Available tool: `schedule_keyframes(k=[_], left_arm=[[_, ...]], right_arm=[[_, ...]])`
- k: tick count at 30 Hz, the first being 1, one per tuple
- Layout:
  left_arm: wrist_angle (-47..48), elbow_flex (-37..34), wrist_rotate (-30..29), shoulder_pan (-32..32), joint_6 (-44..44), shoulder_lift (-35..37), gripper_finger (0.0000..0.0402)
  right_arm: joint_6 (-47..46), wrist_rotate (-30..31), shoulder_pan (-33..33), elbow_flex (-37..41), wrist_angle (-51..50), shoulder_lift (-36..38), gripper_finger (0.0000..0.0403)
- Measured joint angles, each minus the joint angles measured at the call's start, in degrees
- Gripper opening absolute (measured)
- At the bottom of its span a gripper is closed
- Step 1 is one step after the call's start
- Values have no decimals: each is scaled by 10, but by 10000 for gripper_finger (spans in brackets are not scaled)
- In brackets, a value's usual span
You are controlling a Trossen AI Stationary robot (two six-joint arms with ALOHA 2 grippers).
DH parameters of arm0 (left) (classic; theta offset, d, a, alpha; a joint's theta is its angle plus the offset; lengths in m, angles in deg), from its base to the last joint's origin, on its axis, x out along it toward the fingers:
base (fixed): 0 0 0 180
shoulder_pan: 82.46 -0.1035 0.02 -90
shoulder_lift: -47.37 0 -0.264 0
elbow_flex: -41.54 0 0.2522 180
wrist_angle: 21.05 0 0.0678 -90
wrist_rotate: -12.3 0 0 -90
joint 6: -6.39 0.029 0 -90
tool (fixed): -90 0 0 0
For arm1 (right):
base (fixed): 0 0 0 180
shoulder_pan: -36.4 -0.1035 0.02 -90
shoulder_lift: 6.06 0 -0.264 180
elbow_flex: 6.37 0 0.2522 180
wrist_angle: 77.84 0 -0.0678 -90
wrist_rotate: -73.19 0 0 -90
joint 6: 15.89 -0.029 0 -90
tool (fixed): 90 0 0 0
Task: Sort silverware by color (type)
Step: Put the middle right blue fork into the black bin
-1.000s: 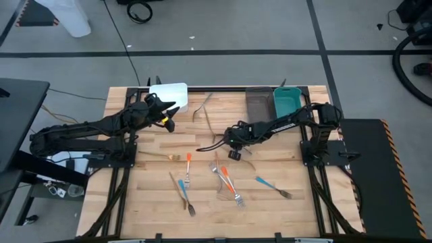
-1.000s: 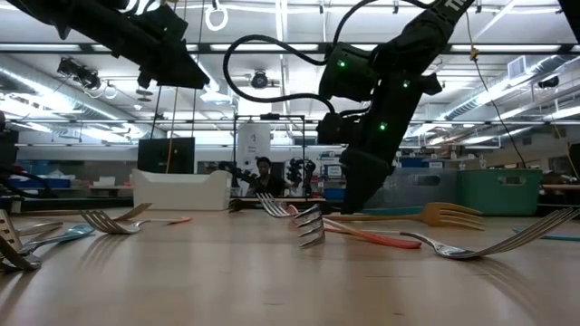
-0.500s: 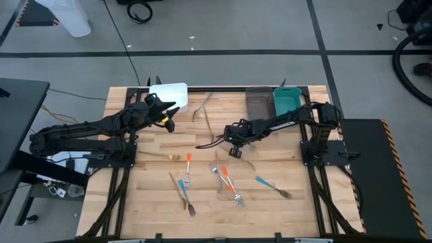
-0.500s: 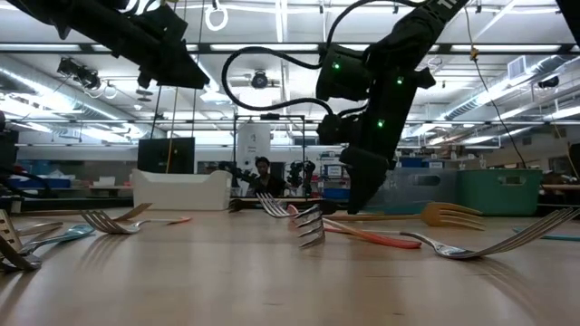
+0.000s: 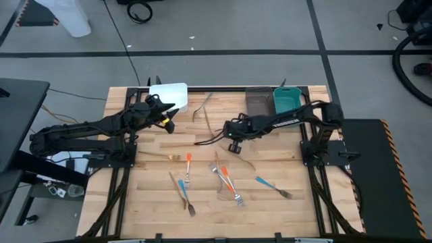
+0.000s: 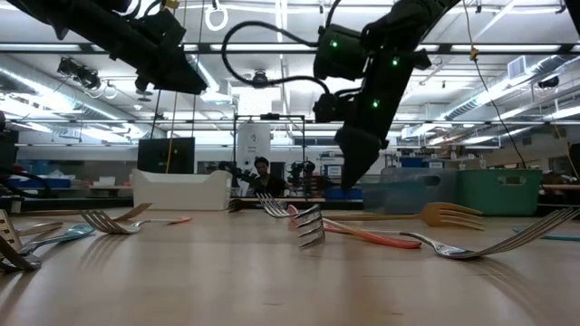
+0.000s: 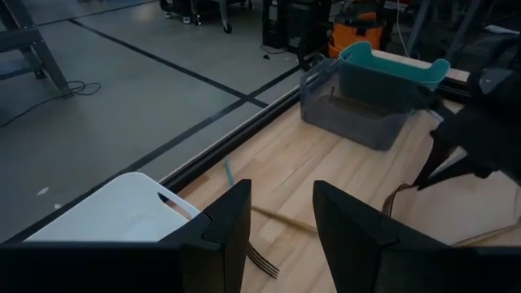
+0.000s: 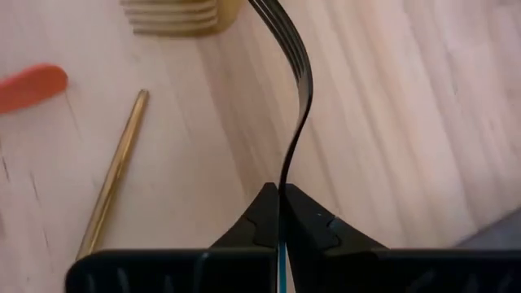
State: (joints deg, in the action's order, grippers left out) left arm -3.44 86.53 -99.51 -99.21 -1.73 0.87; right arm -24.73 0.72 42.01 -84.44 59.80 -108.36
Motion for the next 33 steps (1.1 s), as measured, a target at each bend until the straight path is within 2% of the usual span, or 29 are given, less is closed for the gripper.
schedule_keyframes(k=[14, 19, 27, 33], left_arm=[[0, 0, 0, 0, 0, 0, 141], [0, 0, 0, 0, 0, 0, 141], [0, 0, 0, 0, 0, 0, 141], [1, 0, 0, 0, 0, 0, 141]], right_arm=[[5, 14, 26, 0, -12, 81, 14], [5, 41, 43, 0, -27, 119, 14], [5, 119, 74, 0, -68, 150, 14], [5, 130, 105, 0, -72, 154, 14]])
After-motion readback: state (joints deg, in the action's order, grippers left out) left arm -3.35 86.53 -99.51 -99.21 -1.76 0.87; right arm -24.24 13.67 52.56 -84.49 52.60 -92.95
